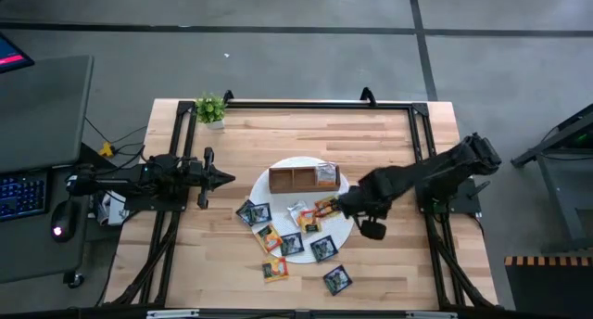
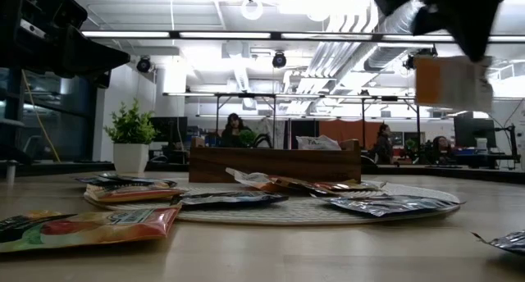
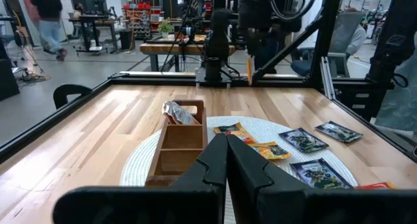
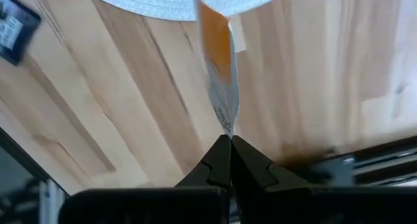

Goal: Pick & Place Tea
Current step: Put the white tea bag into the right section of the wooden organizer

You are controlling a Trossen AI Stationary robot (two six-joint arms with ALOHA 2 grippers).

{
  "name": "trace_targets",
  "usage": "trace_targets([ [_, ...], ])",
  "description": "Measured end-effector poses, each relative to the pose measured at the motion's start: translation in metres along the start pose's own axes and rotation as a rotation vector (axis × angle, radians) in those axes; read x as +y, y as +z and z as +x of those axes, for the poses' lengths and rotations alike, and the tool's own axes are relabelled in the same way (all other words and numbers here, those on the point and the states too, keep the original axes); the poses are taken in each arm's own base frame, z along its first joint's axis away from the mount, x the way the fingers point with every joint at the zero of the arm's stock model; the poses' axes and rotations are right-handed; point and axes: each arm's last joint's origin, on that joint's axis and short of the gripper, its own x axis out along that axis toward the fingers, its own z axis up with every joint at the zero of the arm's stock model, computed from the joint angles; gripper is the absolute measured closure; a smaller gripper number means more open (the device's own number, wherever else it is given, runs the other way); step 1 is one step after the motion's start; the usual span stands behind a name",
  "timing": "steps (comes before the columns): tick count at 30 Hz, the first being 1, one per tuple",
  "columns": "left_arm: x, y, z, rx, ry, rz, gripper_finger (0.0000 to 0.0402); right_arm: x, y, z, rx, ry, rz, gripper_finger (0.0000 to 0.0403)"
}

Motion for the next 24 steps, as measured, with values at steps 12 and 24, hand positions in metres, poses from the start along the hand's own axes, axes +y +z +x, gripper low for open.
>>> trace_targets([
  [12, 0.0, 0.0, 0.0, 0.0, -0.001, 0.0, 0.0401, -0.02, 0.074, -0.007, -0.016, -0.054, -0.138, 0.0403],
  [24, 0.0, 0.0, 0.0, 0.0, 0.0, 0.0, 0.0401, -0.044, 0.104, -0.029, -0.126, -0.103, -0.082, 0.0403],
])
